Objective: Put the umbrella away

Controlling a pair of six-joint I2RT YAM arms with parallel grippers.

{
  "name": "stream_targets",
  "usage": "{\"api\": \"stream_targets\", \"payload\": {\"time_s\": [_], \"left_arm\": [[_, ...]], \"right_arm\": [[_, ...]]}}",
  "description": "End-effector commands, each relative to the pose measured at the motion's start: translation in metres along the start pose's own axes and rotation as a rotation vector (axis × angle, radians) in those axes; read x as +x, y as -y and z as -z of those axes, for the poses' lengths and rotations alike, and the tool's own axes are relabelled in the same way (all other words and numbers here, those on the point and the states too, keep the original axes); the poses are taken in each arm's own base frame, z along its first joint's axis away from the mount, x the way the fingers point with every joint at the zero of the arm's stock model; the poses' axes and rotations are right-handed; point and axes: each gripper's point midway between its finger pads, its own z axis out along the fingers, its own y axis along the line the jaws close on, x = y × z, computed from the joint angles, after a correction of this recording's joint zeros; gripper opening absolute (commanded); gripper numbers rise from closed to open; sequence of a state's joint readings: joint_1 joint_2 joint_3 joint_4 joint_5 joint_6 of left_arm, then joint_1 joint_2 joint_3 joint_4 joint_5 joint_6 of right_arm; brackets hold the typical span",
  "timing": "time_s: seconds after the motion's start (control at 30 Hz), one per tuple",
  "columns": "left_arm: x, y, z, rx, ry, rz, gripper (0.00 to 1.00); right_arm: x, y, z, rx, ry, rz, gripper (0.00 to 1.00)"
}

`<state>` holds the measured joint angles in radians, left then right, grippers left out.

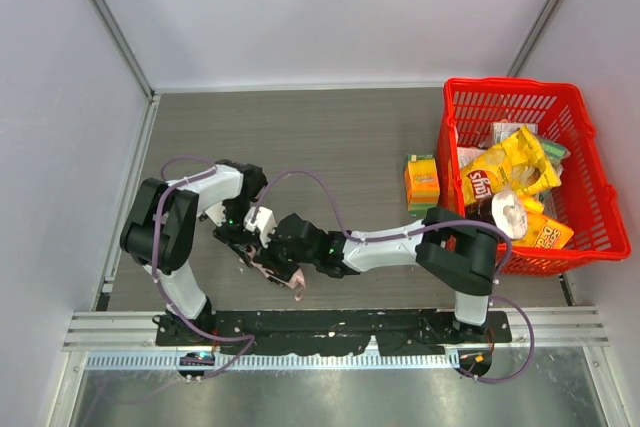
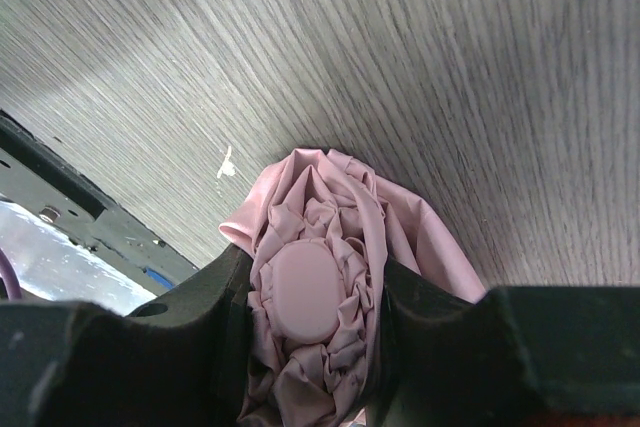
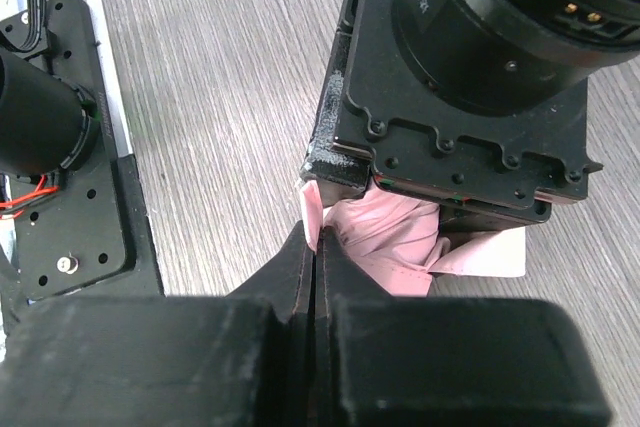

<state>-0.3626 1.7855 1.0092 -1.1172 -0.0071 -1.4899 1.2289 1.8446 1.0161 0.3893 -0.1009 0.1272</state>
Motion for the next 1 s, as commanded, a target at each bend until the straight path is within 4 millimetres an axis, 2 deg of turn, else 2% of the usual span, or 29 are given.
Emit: {"api": "stream_targets", "payload": {"time_s": [0.0,0.3,0.57,0.7,0.87,0.97], "left_arm": [[-0.085,0.135,-0.018,0.452,0.35,0.287,0.0],[-0.092,0.136,-0.017,0.491,0.386,0.299,0.0],[-0.093,0.134,-0.02,0.499,0.369,0.308,0.0],[-0.096,0.133,-0.021,0.5,0.357,0.318,0.0],[-0.096,0.131,-0.023,0.493,0.351,0.317,0.0],[-0.094,0.131,-0.024,0.488,0.341,0.317,0.0]], "right_arm": [[0.006,-0.044,-0.005,-0.151,-0.011,0.058,0.01],[0.045,-0.046,-0.003,-0.196,-0.154,0.069,0.08],[0.063,-0.051,-0.004,-0.232,-0.217,0.034,0.16],[0.068,-0.033,-0.005,-0.176,-0.226,-0.011,0.16],[0.074,-0.009,-0.008,-0.057,-0.23,-0.072,0.33],[0.076,0.004,-0.006,0.02,-0.235,-0.109,0.36]]}}
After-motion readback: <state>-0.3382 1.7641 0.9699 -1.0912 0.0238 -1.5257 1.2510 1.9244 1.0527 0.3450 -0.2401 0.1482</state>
